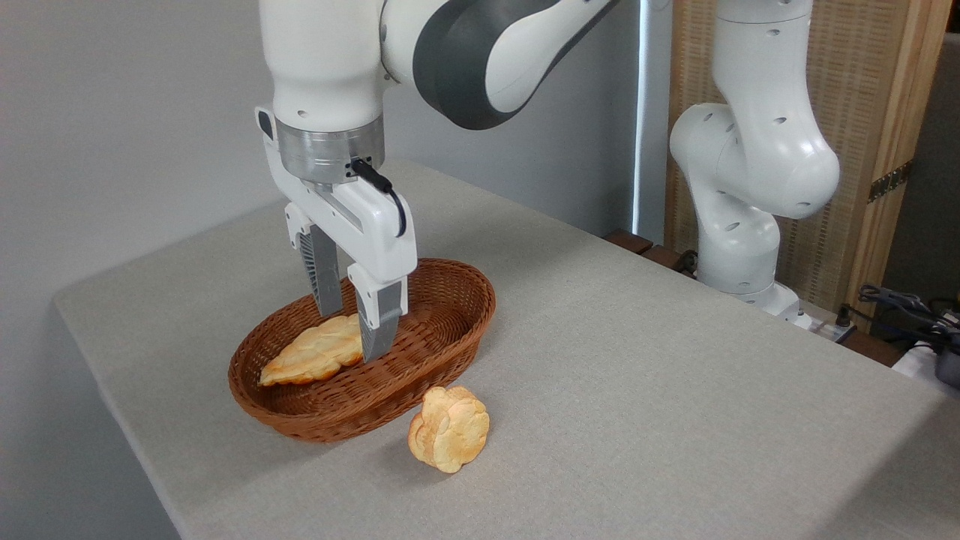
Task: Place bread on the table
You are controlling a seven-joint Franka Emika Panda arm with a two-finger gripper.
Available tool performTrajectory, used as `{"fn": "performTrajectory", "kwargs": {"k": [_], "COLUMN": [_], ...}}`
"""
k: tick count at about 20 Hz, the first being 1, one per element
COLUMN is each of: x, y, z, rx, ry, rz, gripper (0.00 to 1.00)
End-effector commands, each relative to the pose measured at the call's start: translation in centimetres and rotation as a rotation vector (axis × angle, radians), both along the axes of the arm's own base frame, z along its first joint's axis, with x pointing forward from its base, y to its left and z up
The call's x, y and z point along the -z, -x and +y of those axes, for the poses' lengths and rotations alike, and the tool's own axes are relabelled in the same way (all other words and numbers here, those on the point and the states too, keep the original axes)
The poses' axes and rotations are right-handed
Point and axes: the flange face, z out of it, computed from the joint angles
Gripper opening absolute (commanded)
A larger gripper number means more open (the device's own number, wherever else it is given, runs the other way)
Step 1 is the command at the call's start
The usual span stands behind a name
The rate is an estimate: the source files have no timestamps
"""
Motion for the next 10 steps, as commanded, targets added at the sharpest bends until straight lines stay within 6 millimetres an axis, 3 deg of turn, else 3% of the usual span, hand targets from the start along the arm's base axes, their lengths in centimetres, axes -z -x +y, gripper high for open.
{"fn": "performTrajectory", "kwargs": {"k": [1, 5, 10], "x": [0.2, 2.8, 5.1], "y": [1.2, 1.7, 2.1], "z": [-3.3, -7.4, -9.5], "rx": [0.06, 0.125, 0.158], "ry": [0.017, 0.006, -0.003], "rz": [0.005, 0.052, 0.08], "gripper": [1.0, 1.0, 1.0]}}
